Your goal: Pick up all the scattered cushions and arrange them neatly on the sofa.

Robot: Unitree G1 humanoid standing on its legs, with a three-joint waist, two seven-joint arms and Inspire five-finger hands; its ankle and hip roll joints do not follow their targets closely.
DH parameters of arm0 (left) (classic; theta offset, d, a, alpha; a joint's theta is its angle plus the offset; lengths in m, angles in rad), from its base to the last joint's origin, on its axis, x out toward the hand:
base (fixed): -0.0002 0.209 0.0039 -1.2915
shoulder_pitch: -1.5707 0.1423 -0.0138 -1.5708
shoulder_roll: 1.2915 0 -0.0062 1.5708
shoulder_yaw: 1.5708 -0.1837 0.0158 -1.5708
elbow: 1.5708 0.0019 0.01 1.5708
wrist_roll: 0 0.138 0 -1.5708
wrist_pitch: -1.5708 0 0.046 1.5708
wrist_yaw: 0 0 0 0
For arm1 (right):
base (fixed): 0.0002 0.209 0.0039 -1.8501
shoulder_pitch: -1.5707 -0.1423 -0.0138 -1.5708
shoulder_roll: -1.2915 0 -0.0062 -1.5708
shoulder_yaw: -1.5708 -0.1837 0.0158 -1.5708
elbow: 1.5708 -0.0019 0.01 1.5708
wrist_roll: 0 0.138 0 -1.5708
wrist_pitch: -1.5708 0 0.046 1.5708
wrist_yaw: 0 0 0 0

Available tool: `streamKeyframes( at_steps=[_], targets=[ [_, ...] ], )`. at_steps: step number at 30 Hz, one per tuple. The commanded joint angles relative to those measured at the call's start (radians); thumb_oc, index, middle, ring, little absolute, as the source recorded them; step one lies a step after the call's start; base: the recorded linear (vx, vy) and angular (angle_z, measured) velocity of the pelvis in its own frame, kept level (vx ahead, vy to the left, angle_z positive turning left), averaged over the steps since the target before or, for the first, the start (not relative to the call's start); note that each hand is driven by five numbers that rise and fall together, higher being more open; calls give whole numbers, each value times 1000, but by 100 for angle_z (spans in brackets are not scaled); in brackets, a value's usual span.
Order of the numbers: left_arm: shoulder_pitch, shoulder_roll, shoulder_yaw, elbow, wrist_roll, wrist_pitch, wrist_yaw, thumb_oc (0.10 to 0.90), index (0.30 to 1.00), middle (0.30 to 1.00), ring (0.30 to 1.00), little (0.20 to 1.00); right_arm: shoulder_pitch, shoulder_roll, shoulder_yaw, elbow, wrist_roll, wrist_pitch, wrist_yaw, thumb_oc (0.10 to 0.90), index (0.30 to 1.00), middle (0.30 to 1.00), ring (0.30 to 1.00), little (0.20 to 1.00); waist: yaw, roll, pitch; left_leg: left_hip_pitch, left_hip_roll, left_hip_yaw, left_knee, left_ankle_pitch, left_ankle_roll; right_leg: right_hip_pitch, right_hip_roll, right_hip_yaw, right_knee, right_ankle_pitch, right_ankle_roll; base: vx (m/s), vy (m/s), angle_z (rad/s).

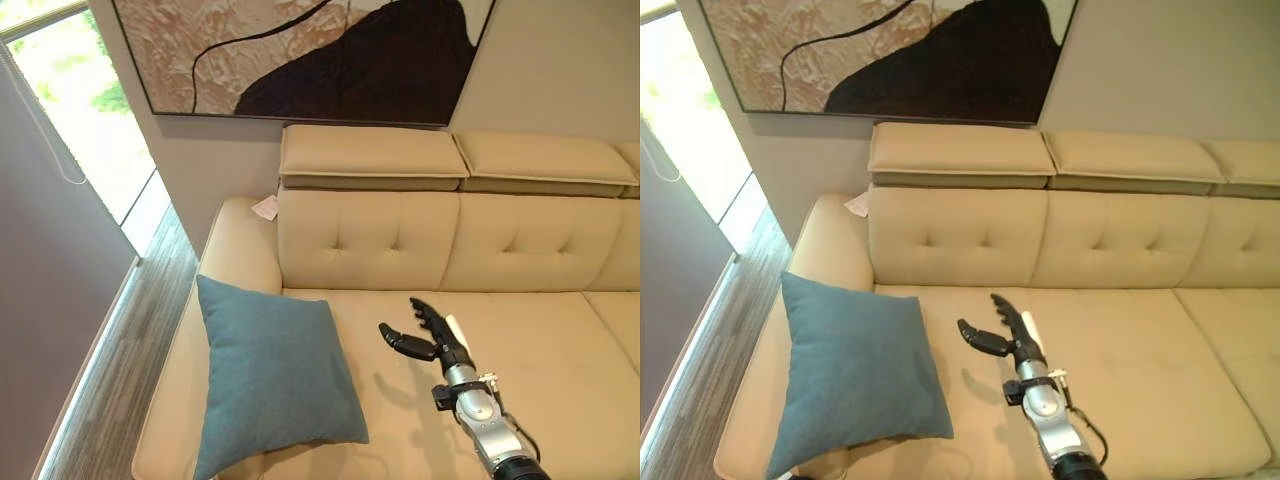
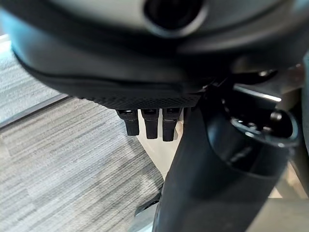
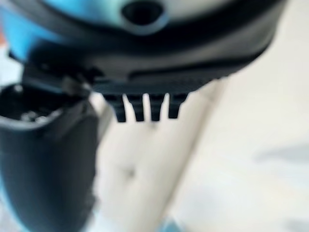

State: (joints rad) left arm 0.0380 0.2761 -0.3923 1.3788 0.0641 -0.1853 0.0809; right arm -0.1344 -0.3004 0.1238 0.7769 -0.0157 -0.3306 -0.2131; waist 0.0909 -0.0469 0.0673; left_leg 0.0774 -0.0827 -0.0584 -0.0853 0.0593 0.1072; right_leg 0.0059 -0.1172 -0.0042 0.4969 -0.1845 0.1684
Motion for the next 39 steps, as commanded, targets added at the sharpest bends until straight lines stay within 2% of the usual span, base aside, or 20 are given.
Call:
streamKeyframes(
  at_steps=[1, 2, 4, 5, 6, 8, 11, 14, 19, 25, 30, 34, 35, 36, 37, 39],
  targets=[
    [-44, -43, 31, -17, -50, -83, 1, 800, 900, 900, 900, 900, -36, -13, 75, 64, 217, 2, 86, 800, 900, 900, 900, 900, 17, 48, -21, -60, -16, -43, 29, -23, -39, -10, -68, -150, -199, 303, -39, 108, 4, -13],
    [-40, -42, 28, -24, -66, -88, -1, 800, 900, 900, 900, 900, -49, -13, 99, 105, 224, 18, 98, 800, 900, 900, 900, 900, 16, 53, -16, -54, -12, -47, 25, -25, -39, -25, -79, -168, -223, 298, -45, 88, -5, -23],
    [-37, -41, 37, -11, -67, -87, -7, 800, 900, 900, 900, 900, -99, -5, 118, 200, 247, 25, 117, 800, 900, 900, 900, 900, 23, 48, -16, -47, -21, -54, 17, -28, -42, -8, -75, -155, -284, 306, -32, 97, -20, -5],
    [-31, -35, 31, -9, -63, -84, -8, 800, 900, 900, 900, 900, -227, -38, 128, 251, 227, 39, 84, 800, 900, 900, 900, 900, 50, 41, -17, -44, -30, -62, 15, -31, -41, 8, -74, -165, -315, 292, -32, 104, -41, 12],
    [-21, -15, 50, -23, -58, -85, -11, 800, 900, 900, 900, 900, -262, -85, 124, 219, 237, 40, 94, 800, 900, 900, 900, 900, 67, 33, -18, -43, -34, -69, 9, -33, -45, 29, -73, -173, -356, 279, -26, 87, -52, 19],
    [-7, 12, 75, -35, -72, -96, -7, 800, 900, 900, 900, 900, -296, -73, 146, 139, 283, 31, 99, 800, 900, 900, 900, 900, 88, 29, -22, -57, -37, -69, -1, -34, -51, 37, -73, -190, -400, 280, -15, 20, -56, 25],
    [17, 12, 76, -34, -93, -98, 3, 800, 900, 900, 900, 900, -394, -19, 172, 167, 316, 15, 45, 800, 900, 900, 900, 900, 131, 31, -15, -91, -39, -83, -2, -33, -57, 39, -64, -203, -447, 268, -12, -55, -63, 16],
    [29, 6, 71, -4, -116, -95, 7, 800, 900, 900, 900, 900, -470, 12, 192, 157, 363, 10, 34, 800, 900, 900, 900, 900, 159, 34, 3, -133, -38, -89, -2, -28, -60, 32, -61, -213, -476, 260, -13, -112, -60, 20],
    [32, -12, 55, 29, -110, -88, 9, 800, 900, 900, 900, 900, -539, 41, 228, 236, 418, 8, 61, 800, 900, 900, 900, 900, 199, 43, 10, -177, -41, -118, -2, -18, -66, 34, -52, -244, -510, 248, -15, -52, -34, 14],
    [7, -5, 32, 7, -105, -86, 8, 800, 900, 900, 900, 900, -635, 51, 302, 319, 387, 40, 79, 800, 900, 900, 900, 900, 243, 49, 33, -238, -57, -169, -2, 10, -79, 21, -45, -291, -525, 240, -17, -46, -19, 33],
    [-12, 5, 21, -3, -97, -83, 3, 800, 900, 900, 900, 900, -669, 69, 353, 384, 348, 78, 102, 800, 900, 900, 900, 900, 269, 40, 25, -280, -74, -207, -2, 18, -89, 12, -44, -334, -537, 244, -16, -4, -14, 33],
    [-28, 19, 26, -9, -80, -73, -11, 800, 900, 900, 900, 900, -647, 121, 408, 458, 297, 124, 144, 800, 900, 900, 900, 900, 293, 23, 20, -295, -83, -233, -2, 22, -95, 12, -41, -357, -546, 248, -16, 36, -32, 15],
    [-28, 21, 27, -12, -76, -71, -13, 800, 900, 900, 900, 900, -642, 126, 423, 459, 280, 130, 148, 538, 507, 507, 507, 507, 295, 19, 19, -295, -84, -235, -2, 21, -96, 14, -40, -357, -549, 248, -16, 37, -29, 9],
    [-30, 24, 31, -17, -71, -69, -16, 800, 900, 900, 900, 900, -629, 134, 439, 466, 254, 135, 153, 502, 453, 453, 453, 453, 298, 15, 16, -293, -83, -236, -2, 20, -97, 17, -40, -360, -550, 247, -17, 43, -28, 10],
    [-32, 26, 34, -24, -71, -68, -15, 800, 900, 900, 900, 900, -618, 141, 445, 467, 239, 137, 148, 400, 300, 300, 300, 300, 299, 12, 14, -291, -85, -237, -2, 18, -98, 20, -41, -363, -551, 249, -16, 42, -26, 8],
    [-39, 33, 45, -34, -78, -66, -9, 800, 900, 900, 900, 900, -592, 154, 458, 462, 200, 138, 134, 400, 300, 300, 300, 300, 298, 7, 11, -286, -85, -238, -2, 16, -98, 24, -41, -363, -549, 249, -16, 41, -28, 2]
  ],
)
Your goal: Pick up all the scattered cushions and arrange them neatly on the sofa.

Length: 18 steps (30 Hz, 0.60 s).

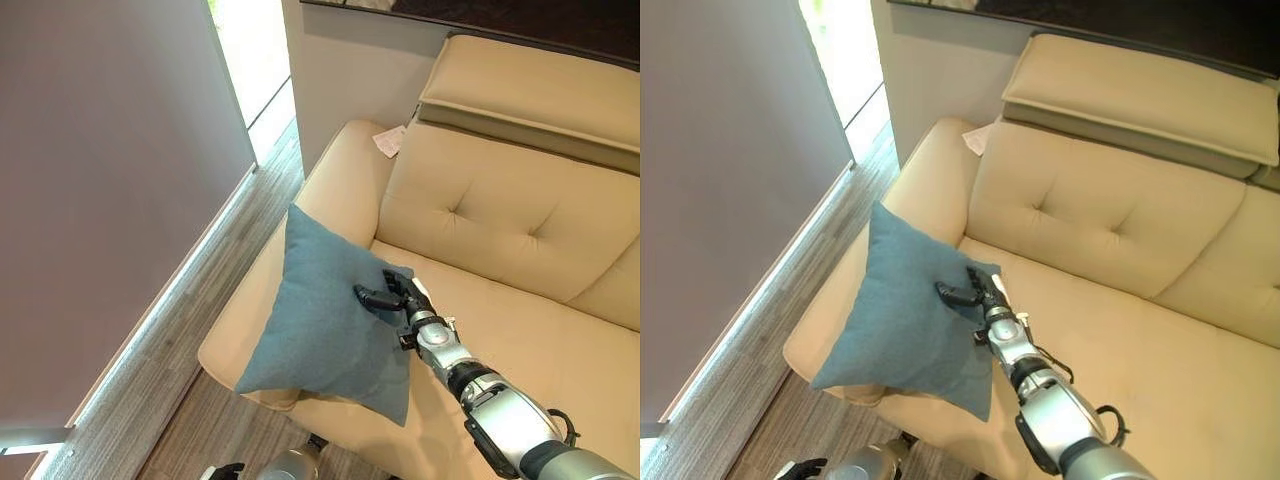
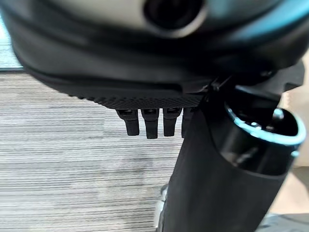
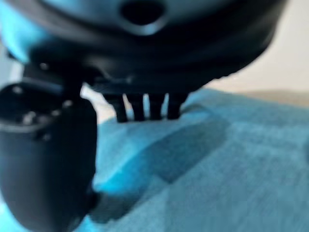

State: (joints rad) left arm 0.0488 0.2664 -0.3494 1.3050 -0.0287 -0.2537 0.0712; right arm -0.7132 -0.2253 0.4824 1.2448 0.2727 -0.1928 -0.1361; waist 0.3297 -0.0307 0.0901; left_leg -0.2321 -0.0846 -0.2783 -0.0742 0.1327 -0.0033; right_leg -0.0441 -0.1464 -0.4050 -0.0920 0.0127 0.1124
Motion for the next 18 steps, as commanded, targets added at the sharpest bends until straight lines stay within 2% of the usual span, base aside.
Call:
streamKeyframes(
  at_steps=[1, 5, 6, 9, 10, 11, 15, 18],
  targets=[
    [-55, 45, 10, 34, 11, 3, 5, 800, 900, 900, 900, 900, 1, 86, 107, -11, -106, 0, 50, 400, 300, 300, 300, 300, 57, -11, -13, 28, -81, -16, -13, -59, 12, 78, -13, 37, 40, 51, 40, 43, -36, -1],
    [-56, 61, 73, -21, -71, -13, 36, 800, 900, 900, 900, 900, 48, 85, 111, -54, -147, -9, 12, 400, 300, 300, 300, 300, 48, -16, -18, 49, -74, -11, -13, -64, 12, 92, -15, 42, 44, 53, 39, 31, -47, -1],
    [-40, 79, 115, -110, -122, -37, 60, 800, 900, 900, 900, 900, 76, 77, 106, -87, -150, -15, -5, 400, 300, 300, 300, 300, 46, -17, -23, 53, -73, -11, -13, -64, 13, 97, -17, 41, 42, 59, 41, 36, -64, -3],
    [73, 144, 266, -543, -280, -117, 74, 800, 900, 900, 900, 900, 183, 17, 71, -287, -166, -40, -54, 400, 300, 300, 300, 300, 39, -20, -32, 78, -66, -3, -13, -69, 16, 118, -18, 48, 38, 64, 43, 52, -63, -3],
    [123, 193, 372, -791, -280, -151, 108, 800, 900, 900, 900, 900, 257, -32, 32, -405, -199, -54, -70, 400, 300, 300, 300, 300, 36, -23, -41, 96, -60, 6, -13, -76, 14, 137, -20, 51, 34, 60, 44, 42, -51, -5],
    [125, 193, 372, -793, -279, -149, 109, 800, 900, 900, 900, 900, 258, -33, 32, -407, -199, -53, -70, 400, 300, 300, 300, 300, 34, -23, -44, 92, -61, 4, -13, -73, 15, 134, -20, 49, 33, 63, 45, 45, -51, -7],
    [95, 226, 544, -1114, -324, -206, 166, 800, 900, 900, 900, 900, 352, -104, -8, -584, -281, -61, -71, 400, 300, 300, 300, 300, 24, -30, -72, 120, -52, 15, -13, -84, 8, 164, -22, 52, 26, 62, 45, 36, -47, -19],
    [70, 221, 559, -1182, -375, -221, 147, 800, 900, 900, 900, 900, 384, -123, -12, -652, -293, -59, -54, 400, 300, 300, 300, 300, 11, -28, -91, 126, -51, 22, -13, -83, 6, 171, -23, 55, 21, 64, 44, 16, -14, -10]
  ],
)
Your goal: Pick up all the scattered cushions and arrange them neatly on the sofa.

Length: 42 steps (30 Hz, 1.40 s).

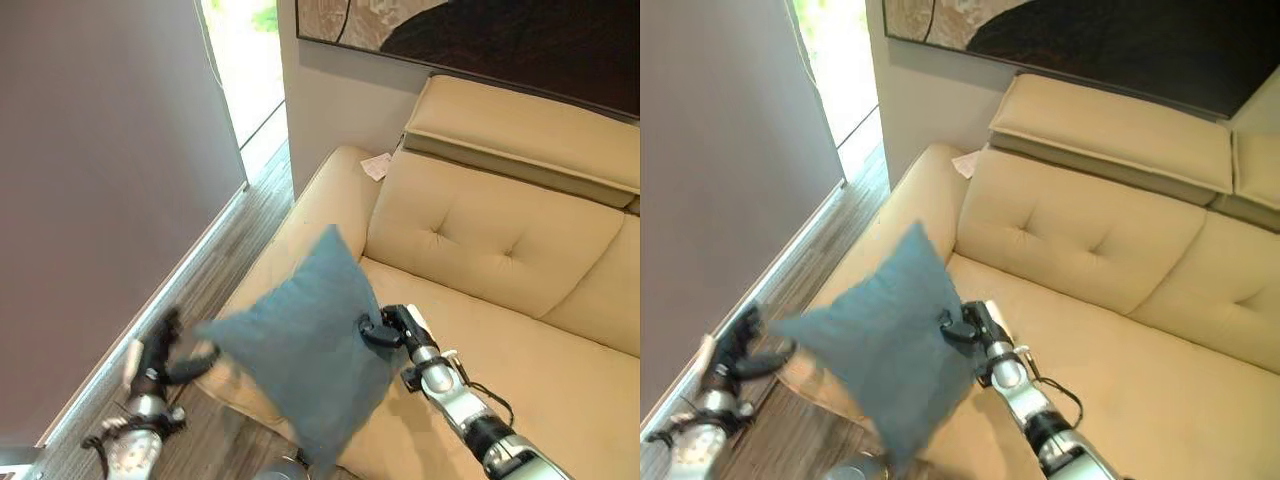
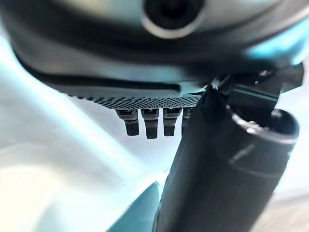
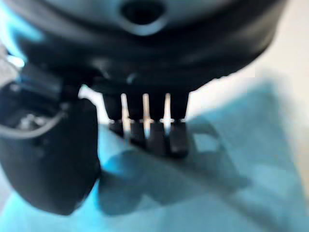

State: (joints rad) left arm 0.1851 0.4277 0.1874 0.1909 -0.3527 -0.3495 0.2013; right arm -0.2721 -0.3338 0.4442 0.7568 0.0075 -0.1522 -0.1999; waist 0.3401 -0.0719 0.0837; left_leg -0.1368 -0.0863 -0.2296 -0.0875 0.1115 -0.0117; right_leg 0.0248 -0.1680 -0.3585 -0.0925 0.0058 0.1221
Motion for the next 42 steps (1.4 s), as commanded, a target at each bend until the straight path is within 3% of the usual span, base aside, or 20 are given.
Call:
streamKeyframes(
  at_steps=[1, 7, 10, 11, 20, 23, 27, 31, 32, 35, 42],
  targets=[
    [-101, 75, 4, -71, -89, -121, -2, 800, 900, 900, 900, 900, -55, -24, 32, -191, -28, -102, 19, 400, 300, 300, 300, 300, -9, 17, -91, 34, -48, -21, 0, -62, 14, 103, -1, 10, 22, 71, 34, 9, -16, -10],
    [-146, 164, -150, -21, -184, -82, -137, 800, 900, 900, 900, 900, -48, -82, 77, -358, -14, -116, 83, 400, 300, 300, 300, 300, -67, 42, -108, 65, -39, 14, 0, -68, 15, 112, 2, 45, 31, 79, 29, -5, -1, -7],
    [-177, 170, -219, 47, -223, -56, -175, 800, 900, 900, 900, 900, -59, -87, 107, -405, -1, -120, 104, 400, 300, 300, 300, 300, -96, 49, -110, 75, -33, 32, 0, -71, 17, 111, 5, 65, 31, 79, 26, -21, 5, -21],
    [-211, 184, -272, 100, -210, -33, -183, 800, 900, 900, 900, 900, -70, -90, 127, -429, 3, -120, 115, 400, 300, 300, 300, 300, -112, 55, -111, 76, -28, 42, 0, -71, 18, 107, 8, 74, 32, 77, 24, -31, 13, -22],
    [-286, 190, -401, 400, -60, 68, -183, 800, 900, 900, 900, 900, -90, -125, 154, -587, -19, -124, 134, 400, 300, 300, 300, 300, -161, 55, -101, 92, -11, 78, 0, -79, 21, 95, 22, 118, 41, 72, 18, -17, -4, -17],
    [-298, 161, -416, 481, -14, 85, -169, 800, 900, 900, 900, 900, -60, -127, 141, -623, 46, -132, 156, 400, 300, 300, 300, 300, -171, 51, -99, 97, -5, 87, 0, -82, 20, 93, 27, 130, 41, 67, 16, -11, -8, -16],
    [-294, 79, -457, 686, -120, 126, -263, 800, 900, 900, 900, 900, -47, -128, 146, -664, 126, -137, 201, 400, 300, 300, 300, 300, -195, 57, -98, 106, 3, 101, 0, -85, 19, 87, 32, 142, 46, 60, 16, 0, 0, 0],
    [-259, -12, -514, 753, -193, 152, -349, 800, 900, 900, 900, 900, -30, -118, 155, -699, 173, -133, 234, 400, 300, 300, 300, 300, -224, 64, -98, 116, 10, 115, 0, -92, 19, 83, 34, 159, 49, 57, 14, 1, 10, -18],
    [-242, -70, -523, 779, -235, 163, -370, 400, 300, 300, 300, 300, -14, -110, 156, -712, 197, -129, 249, 400, 300, 300, 300, 300, -237, 66, -101, 121, 12, 120, 0, -95, 20, 83, 34, 166, 51, 55, 13, 8, 16, -12],
    [-248, -199, -514, 792, -317, 160, -362, 400, 300, 300, 300, 300, 35, -99, 140, -748, 201, -121, 258, 400, 300, 300, 300, 300, -258, 65, -102, 126, 14, 125, 0, -95, 20, 85, 37, 172, 55, 52, 10, -6, -4, -25],
    [-285, -261, -542, 794, -303, 144, -293, 400, 300, 300, 300, 300, 85, -97, 91, -735, 143, -104, 214, 400, 300, 300, 300, 300, -278, 71, -96, 123, 24, 139, 0, -90, 18, 73, 43, 186, 59, 45, 4, -38, -26, -5]
  ],
)
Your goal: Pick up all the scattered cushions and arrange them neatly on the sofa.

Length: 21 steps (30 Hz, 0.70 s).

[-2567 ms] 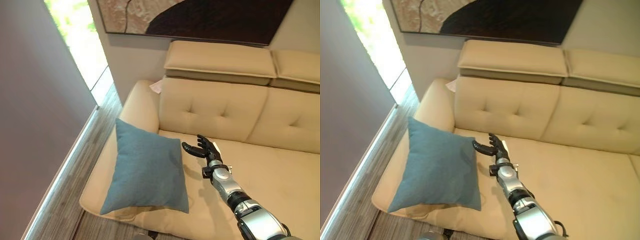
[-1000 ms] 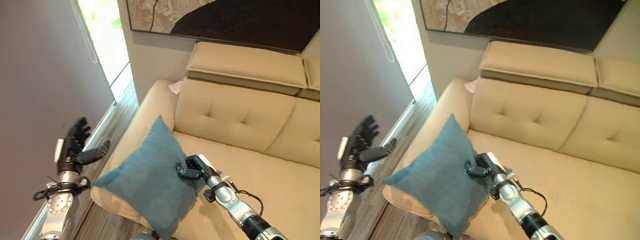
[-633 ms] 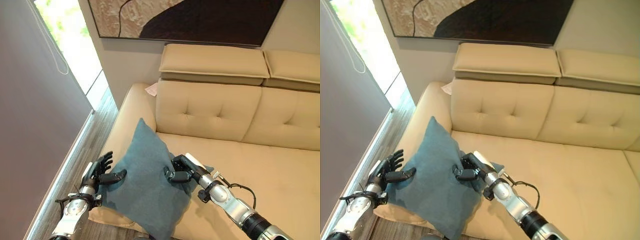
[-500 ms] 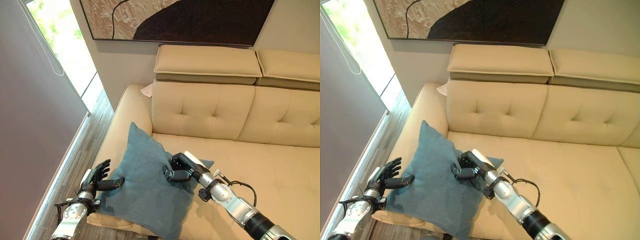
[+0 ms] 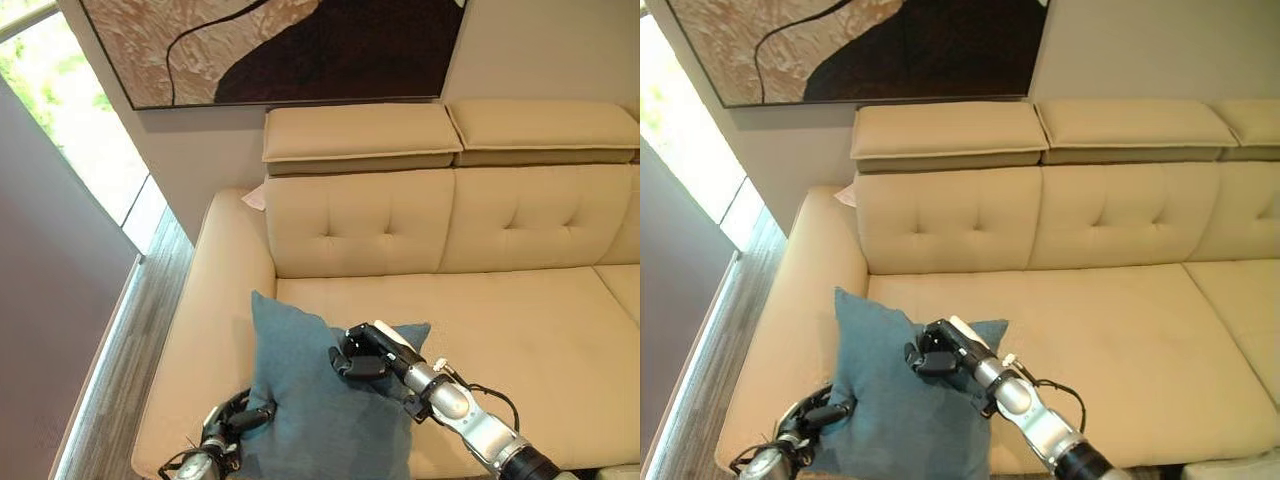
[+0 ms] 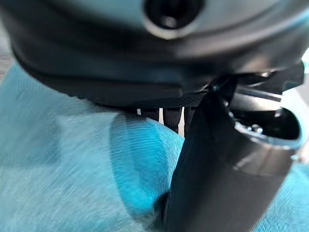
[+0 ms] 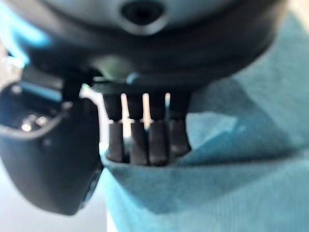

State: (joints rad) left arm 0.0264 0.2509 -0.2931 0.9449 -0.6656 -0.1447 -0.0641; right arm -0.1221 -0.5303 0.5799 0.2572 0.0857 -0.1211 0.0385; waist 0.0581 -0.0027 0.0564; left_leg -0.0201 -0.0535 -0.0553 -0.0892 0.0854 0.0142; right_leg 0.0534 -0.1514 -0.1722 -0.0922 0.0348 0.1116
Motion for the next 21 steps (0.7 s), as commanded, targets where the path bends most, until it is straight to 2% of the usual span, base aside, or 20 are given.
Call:
streamKeyframes(
  at_steps=[1, 12, 19, 21],
  targets=[
    [-124, -83, -62, 33, 14, -62, -24, 400, 300, 300, 300, 300, -56, 96, -56, -237, 62, -135, -29, 400, 300, 300, 300, 300, 3, 3, -69, 6, -8, -34, 2, -63, -9, 45, 27, 0, 58, 16, 14, -33, -50, -11],
    [-149, -76, -136, -231, 0, -84, 24, 400, 300, 300, 300, 300, -18, 57, -161, -275, 9, -131, -100, 400, 300, 300, 300, 300, -32, 34, -50, -9, 30, -2, 2, -34, -30, 35, 59, 26, 75, -27, -10, -81, -112, -7],
    [-149, -69, -187, -370, -37, -86, 32, 400, 300, 300, 300, 300, -25, 39, -178, -301, 0, -136, -124, 400, 300, 300, 300, 300, -62, 48, -25, 3, 87, 33, 2, -11, -45, 26, 105, 88, 86, -50, -36, -79, -186, -24],
    [-144, -57, -202, -430, -48, -85, 33, 400, 300, 300, 300, 300, -26, 31, -187, -309, 4, -141, -132, 400, 300, 300, 300, 300, -68, 44, 0, -12, 114, 44, 63, -13, -51, 26, 116, 110, 101, -60, -52, -91, -263, -33]
  ],
)
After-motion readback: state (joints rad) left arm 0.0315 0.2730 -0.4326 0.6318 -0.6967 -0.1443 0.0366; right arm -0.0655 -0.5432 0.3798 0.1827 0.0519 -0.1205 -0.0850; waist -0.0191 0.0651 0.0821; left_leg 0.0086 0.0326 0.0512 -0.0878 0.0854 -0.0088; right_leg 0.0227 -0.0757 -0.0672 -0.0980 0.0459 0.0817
